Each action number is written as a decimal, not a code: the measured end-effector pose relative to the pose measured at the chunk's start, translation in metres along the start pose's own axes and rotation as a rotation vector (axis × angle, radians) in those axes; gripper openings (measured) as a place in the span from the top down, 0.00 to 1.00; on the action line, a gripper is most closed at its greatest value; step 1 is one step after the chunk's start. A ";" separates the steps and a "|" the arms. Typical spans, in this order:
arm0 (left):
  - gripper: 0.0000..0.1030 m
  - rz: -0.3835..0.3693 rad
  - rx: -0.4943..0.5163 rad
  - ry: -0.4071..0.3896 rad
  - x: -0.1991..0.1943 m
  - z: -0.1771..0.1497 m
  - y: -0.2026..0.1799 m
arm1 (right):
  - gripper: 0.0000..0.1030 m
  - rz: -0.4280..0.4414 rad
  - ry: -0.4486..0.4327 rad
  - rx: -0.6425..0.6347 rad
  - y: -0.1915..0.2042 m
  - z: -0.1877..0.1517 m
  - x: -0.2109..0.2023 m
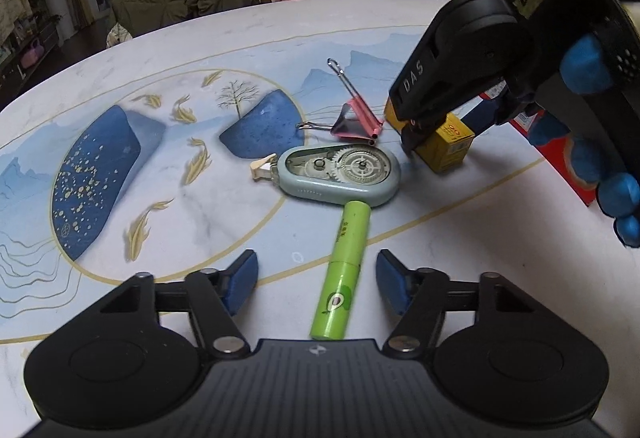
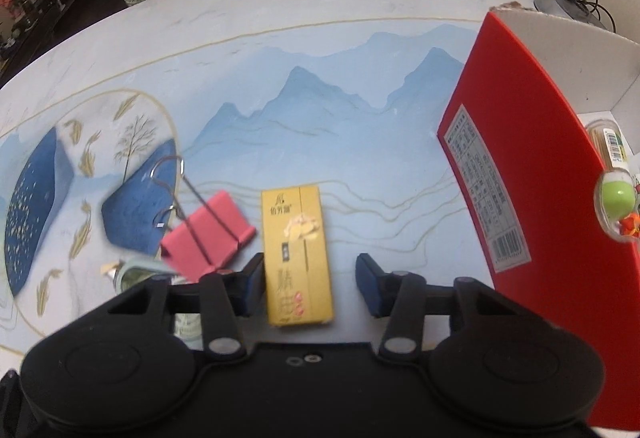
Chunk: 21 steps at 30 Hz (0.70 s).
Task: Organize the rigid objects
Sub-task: 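Grasp the green cylinder with the left tool while the right tool grasps the yellow carton, then carry the green cylinder with the left tool while the right tool carries the yellow carton into the box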
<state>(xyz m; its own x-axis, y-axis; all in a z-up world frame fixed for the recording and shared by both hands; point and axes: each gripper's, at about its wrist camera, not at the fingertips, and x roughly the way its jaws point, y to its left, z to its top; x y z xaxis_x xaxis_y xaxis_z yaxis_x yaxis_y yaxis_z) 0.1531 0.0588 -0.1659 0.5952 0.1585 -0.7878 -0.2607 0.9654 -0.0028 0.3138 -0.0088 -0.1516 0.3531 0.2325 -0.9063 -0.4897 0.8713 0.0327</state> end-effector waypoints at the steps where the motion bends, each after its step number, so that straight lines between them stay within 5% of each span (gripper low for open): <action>1: 0.45 -0.003 0.007 -0.001 0.000 0.000 -0.001 | 0.64 0.002 0.001 -0.004 0.000 -0.002 -0.001; 12: 0.82 -0.038 0.054 -0.005 -0.001 0.003 -0.015 | 0.72 0.048 -0.002 -0.018 -0.009 -0.023 -0.017; 21: 0.84 -0.046 -0.006 0.022 -0.006 0.003 -0.013 | 0.72 0.110 -0.022 -0.043 -0.017 -0.047 -0.050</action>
<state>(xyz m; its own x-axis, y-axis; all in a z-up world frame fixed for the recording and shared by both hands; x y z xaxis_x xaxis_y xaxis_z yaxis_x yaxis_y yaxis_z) 0.1550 0.0460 -0.1590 0.5899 0.1093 -0.8001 -0.2382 0.9703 -0.0431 0.2678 -0.0555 -0.1269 0.3123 0.3358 -0.8887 -0.5600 0.8207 0.1133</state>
